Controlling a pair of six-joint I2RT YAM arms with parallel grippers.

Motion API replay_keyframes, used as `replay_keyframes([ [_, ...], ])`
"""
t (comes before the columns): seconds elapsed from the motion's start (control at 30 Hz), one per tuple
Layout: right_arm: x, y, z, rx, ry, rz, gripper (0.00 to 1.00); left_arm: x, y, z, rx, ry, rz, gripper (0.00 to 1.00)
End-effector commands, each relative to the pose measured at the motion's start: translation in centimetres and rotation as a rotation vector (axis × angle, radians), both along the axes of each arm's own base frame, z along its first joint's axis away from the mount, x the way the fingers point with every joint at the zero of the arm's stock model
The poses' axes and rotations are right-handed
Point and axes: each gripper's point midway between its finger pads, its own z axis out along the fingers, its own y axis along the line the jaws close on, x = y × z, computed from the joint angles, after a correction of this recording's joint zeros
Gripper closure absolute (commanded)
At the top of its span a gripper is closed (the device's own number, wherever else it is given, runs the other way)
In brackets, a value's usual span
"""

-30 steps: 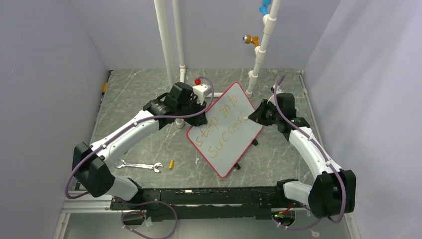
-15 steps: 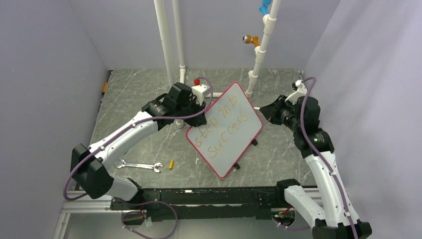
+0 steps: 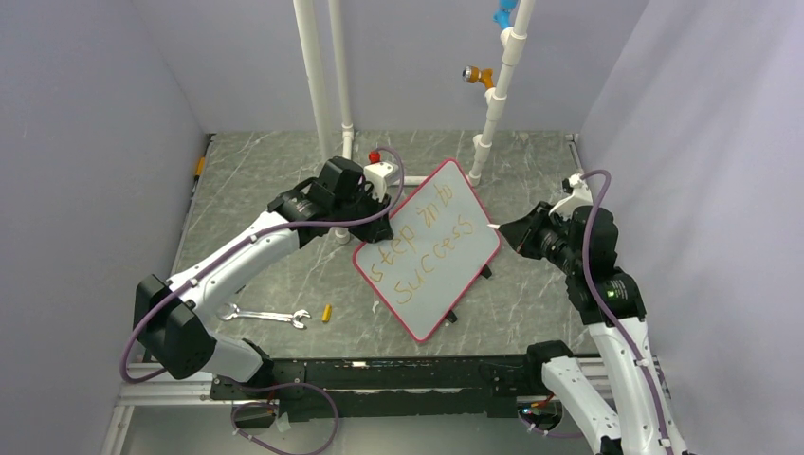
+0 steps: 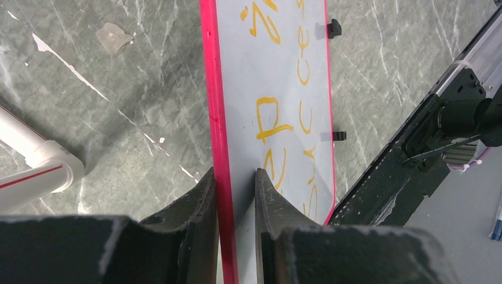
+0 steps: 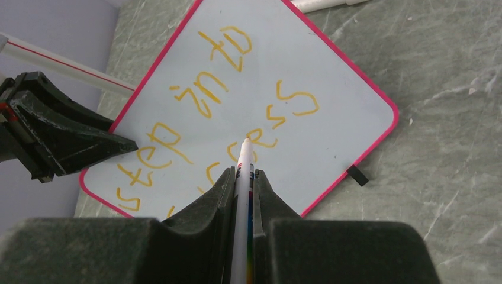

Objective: Write a sentence on the whiteboard
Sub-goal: Adjust the whiteboard at the center of the board.

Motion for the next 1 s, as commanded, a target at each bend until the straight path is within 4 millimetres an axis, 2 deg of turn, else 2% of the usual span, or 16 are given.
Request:
replay_keyframes([
  [0.0, -0.7, -0.1, 0.1, 0.013, -0.007, -0.007, 1.0, -1.5, 0.5, -1.6, 0.04, 0.023, -0.054, 1.0],
  [0.2, -1.2, -0.6, 0.6, -0.005, -0.022, -0.025, 1.0, -1.7, -1.3, -1.8, 0.02, 0.054, -0.081, 1.0],
  [0.43, -1.7, -2.5, 1.0, -0.047, -0.042, -0.121, 1.0, -1.1, -3.8, -2.8, 0.07, 0.073, -0.172, 1.0],
  [0.6, -2.3, -3.1, 1.4, -0.044, -0.06, -0.153, 1.0, -2.1, -5.7, -3.2, 0.056, 0.104, -0.308, 1.0],
  [0.77, -2.5, -3.3, 1.4, -0.047, -0.061, -0.163, 1.0, -2.1, -6.4, -3.5, 0.079, 0.081, -0.41, 1.0],
  [0.97, -2.6, -3.6, 1.7, -0.05, -0.074, -0.18, 1.0, -3.2, -7.7, -3.9, 0.078, 0.083, -0.501, 1.0],
])
